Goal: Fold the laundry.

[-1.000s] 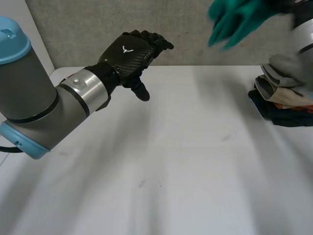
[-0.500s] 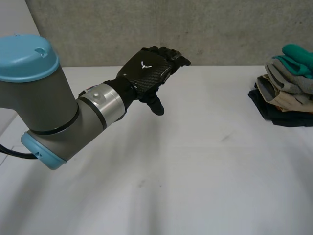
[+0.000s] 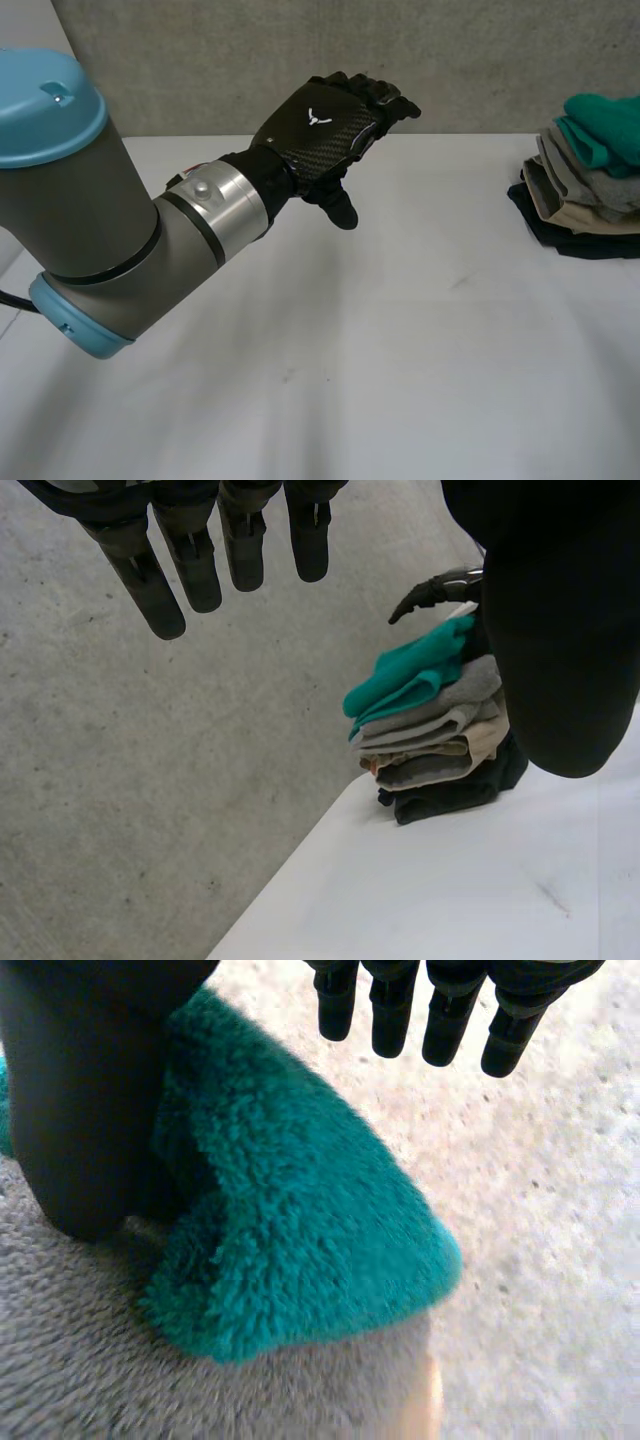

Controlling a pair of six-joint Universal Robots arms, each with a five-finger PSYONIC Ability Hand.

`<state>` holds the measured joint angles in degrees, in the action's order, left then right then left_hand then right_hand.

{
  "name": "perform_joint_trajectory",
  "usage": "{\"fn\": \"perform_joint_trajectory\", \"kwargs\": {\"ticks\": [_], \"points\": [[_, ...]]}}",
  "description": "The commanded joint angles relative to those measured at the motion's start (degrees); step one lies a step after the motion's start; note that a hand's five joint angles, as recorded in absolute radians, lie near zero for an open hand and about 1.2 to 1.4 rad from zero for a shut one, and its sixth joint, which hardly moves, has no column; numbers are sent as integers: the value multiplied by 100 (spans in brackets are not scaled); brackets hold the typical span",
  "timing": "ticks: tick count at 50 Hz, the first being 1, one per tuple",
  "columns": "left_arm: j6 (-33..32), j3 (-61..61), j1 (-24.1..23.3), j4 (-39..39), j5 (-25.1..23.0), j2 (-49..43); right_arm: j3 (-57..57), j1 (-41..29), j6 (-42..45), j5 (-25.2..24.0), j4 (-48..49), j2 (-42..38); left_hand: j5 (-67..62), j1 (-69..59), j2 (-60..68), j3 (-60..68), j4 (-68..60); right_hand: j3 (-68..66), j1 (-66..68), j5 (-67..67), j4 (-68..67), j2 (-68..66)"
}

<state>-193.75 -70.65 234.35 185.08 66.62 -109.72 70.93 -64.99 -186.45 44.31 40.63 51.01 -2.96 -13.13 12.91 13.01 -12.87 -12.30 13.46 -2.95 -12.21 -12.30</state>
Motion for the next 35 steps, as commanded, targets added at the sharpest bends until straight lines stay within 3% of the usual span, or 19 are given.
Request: {"fn": "perform_joint_trajectory", "kwargs": {"ticks": [1, 5, 10, 15, 18, 24, 29, 35], "points": [[21, -19, -30, -16, 0, 47, 167, 381, 1676, 1277, -2028, 830, -213, -196, 218, 208, -222, 230, -346, 295, 221, 230], [30, -19, -21, -16, 18, 187, 97, 391, 3222, 2561, -3137, 1340, -213, -196, 218, 208, -222, 230, -346, 295, 221, 230], [39, -19, 14, 1, 158, 443, -44, 76, 4134, 3575, -2896, 1789, -213, -196, 218, 208, -222, 230, -346, 295, 221, 230], [161, -1, 128, 1, 685, 785, 157, -1067, 3608, 3629, -2078, 2386, -230, -213, 235, 225, -239, 230, -346, 295, 221, 230], [284, -45, 330, -7, 1308, 988, 588, -1507, 3055, 3611, -1796, 2887, -230, -213, 235, 225, -239, 230, -346, 295, 221, 230], [311, -615, 1075, -86, 2293, 1207, 1650, -2743, 1729, 3331, -1787, 3319, -12, 5, 17, 7, -21, 230, -346, 295, 221, 230], [302, -1389, 1385, -95, 2329, 1445, 2293, -3476, 1427, 3304, -1796, 3240, 90, 107, -84, -95, 81, 230, -346, 295, 221, 230], [337, -1794, 1429, -34, 2321, 1559, 2522, -3652, 1427, 3506, -1822, 3135, 157, 174, -152, -162, 148, 230, -346, 295, 221, 230]]}}
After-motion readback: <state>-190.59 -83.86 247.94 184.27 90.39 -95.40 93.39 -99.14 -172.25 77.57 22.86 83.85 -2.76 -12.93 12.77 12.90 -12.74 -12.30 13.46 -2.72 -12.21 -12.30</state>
